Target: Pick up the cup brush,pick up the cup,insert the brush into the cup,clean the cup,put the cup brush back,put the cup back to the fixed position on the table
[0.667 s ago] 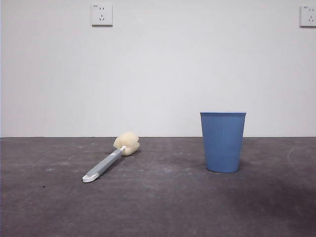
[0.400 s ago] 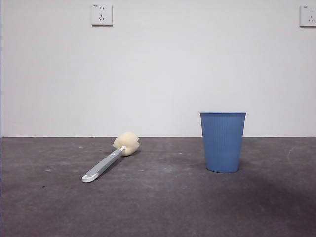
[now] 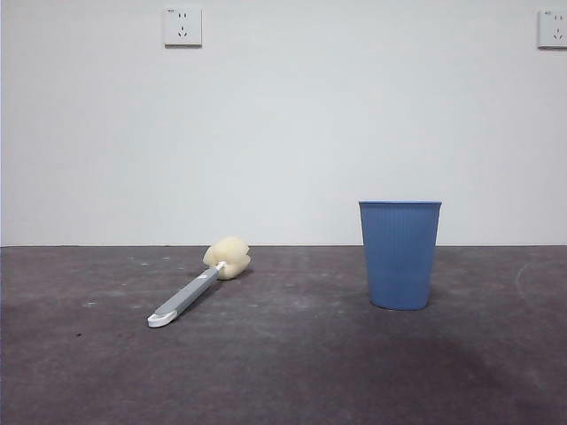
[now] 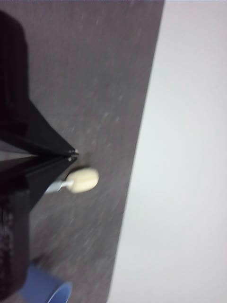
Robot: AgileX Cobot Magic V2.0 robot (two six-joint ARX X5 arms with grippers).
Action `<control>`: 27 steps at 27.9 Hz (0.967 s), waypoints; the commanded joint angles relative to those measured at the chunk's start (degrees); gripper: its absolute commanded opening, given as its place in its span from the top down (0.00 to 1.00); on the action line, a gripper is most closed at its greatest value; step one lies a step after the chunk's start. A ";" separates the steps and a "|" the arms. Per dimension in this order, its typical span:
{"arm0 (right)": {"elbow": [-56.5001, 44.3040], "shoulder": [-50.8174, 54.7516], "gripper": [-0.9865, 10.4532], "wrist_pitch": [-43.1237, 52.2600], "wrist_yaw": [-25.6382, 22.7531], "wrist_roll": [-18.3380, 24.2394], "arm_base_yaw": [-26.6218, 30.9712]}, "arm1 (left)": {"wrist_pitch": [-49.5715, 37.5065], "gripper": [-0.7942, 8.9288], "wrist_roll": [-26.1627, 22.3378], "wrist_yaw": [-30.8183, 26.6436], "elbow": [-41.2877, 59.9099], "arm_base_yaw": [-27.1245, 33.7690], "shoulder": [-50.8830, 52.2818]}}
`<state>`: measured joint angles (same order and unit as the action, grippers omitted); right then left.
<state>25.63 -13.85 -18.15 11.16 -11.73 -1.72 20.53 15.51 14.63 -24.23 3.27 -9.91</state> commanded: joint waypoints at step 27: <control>24.50 -25.53 0.42 -40.61 17.44 19.19 -3.26 | 35.58 0.37 -20.76 19.93 -22.12 -0.31 -22.10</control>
<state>49.87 -39.38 -58.81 28.49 8.25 -4.86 56.77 -4.91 34.22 -46.30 3.20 -31.83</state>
